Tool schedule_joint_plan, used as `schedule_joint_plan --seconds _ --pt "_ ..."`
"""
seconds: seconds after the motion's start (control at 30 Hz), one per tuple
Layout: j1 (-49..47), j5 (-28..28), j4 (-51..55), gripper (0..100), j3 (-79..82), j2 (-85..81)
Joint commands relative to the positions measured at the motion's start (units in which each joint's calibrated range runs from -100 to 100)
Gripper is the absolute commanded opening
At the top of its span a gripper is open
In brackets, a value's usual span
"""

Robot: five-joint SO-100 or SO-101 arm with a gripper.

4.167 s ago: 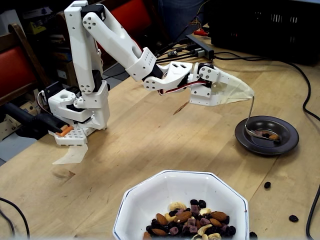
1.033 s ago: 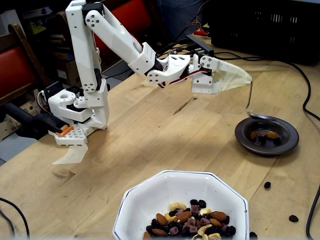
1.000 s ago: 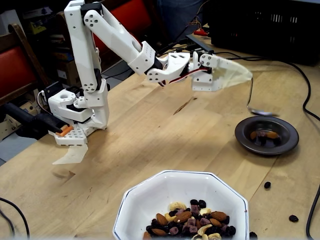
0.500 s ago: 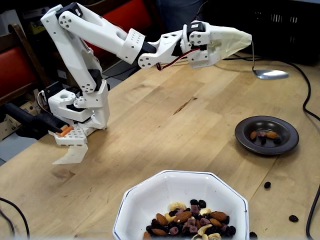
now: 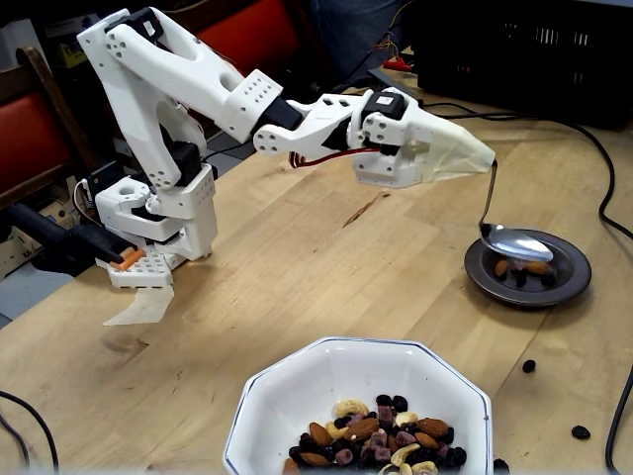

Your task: Use spoon to transfer food from the white bowl to brown plate

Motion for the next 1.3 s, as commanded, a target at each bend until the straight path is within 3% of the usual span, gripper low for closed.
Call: schedule_joint_plan --seconds 0.0,0.3,0.77,1.27 --pt "1.78 -0.15 0.13 3 -3.12 -3.42" --pt "5.93 -0.20 0.52 3 -2.32 -8.22" --pt "6.74 -0.20 0.68 3 15.02 -27.39" --pt "6.30 -0.24 1.16 3 17.50 -30.47"
